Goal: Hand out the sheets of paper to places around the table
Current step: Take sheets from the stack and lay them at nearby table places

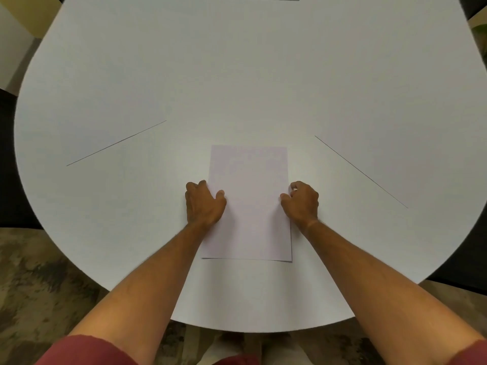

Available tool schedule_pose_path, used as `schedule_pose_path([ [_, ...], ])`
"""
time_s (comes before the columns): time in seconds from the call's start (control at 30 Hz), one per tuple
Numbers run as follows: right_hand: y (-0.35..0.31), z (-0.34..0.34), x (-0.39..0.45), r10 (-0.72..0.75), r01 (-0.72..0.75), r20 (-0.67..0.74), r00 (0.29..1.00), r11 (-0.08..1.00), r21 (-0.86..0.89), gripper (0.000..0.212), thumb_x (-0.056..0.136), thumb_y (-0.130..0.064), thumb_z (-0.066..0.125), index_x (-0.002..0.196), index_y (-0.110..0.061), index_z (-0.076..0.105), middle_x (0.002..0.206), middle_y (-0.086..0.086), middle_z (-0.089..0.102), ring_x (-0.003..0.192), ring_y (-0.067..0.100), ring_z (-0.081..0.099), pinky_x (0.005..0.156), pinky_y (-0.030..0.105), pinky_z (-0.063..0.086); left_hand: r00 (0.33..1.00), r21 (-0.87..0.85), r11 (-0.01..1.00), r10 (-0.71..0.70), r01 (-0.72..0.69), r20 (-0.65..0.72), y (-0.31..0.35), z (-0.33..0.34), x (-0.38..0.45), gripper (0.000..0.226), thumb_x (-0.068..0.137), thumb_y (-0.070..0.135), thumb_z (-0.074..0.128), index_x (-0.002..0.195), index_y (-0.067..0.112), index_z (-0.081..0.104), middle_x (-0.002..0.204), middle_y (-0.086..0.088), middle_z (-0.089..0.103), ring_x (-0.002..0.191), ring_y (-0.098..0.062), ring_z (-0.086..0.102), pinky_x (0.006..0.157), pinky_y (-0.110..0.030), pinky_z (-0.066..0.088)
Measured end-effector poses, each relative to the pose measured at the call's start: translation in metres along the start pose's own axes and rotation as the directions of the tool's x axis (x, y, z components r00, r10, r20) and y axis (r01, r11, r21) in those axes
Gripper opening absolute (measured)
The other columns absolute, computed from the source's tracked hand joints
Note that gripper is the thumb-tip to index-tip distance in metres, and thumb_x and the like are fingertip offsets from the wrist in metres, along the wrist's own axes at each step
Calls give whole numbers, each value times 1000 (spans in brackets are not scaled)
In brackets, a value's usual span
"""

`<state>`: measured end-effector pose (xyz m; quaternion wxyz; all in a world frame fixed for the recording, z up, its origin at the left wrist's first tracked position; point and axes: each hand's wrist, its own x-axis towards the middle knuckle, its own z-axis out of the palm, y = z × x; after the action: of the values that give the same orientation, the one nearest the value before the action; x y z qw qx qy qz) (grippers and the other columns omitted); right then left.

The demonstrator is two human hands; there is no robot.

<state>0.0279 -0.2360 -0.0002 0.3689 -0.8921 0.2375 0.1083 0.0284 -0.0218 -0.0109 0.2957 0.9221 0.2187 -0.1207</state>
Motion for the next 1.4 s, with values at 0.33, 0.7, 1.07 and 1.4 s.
schedule_pose_path([
  [0.33, 2, -3, 2, 153, -152, 10, 988, 968, 198, 36, 82, -13, 75, 116, -9, 63, 112, 13, 70, 100, 27, 66, 82, 25, 47, 988, -184, 976, -130, 113, -84, 0, -6, 6, 17, 89, 10, 64, 105, 5, 67, 102, -11, 71, 85, -20, 59, 76, -26, 42],
  [0.7, 1, 4, 0, 179, -163, -75, 981, 971, 174, 21, 83, -18, 76, 101, -11, 70, 102, 7, 73, 85, 22, 64, 75, 22, 41, 978, -189, 972, -167, 142, -123, -1, -6, 5, 5, 88, 16, 65, 89, 17, 60, 96, -5, 68, 81, -21, 57, 72, -27, 42],
  [1.07, 2, 1, 1, 161, -136, -86, 983, 961, 242, 11, 83, -19, 74, 91, -12, 71, 92, 4, 71, 80, 17, 61, 74, 26, 49, 972, -275, 946, -207, 170, -113, 2, -10, 7, 8, 84, 17, 67, 89, 13, 69, 90, -3, 69, 82, -22, 63, 72, -27, 46],
  [1.4, 0, -20, 7, 200, -200, 52, 978, 854, 481, 23, 79, -16, 79, 101, -11, 72, 93, 4, 72, 79, 18, 65, 70, 27, 54, 977, -462, 866, -215, 192, 3, 9, -30, 7, 5, 82, 11, 70, 77, 13, 69, 79, 3, 66, 76, -17, 62, 71, -27, 53],
])
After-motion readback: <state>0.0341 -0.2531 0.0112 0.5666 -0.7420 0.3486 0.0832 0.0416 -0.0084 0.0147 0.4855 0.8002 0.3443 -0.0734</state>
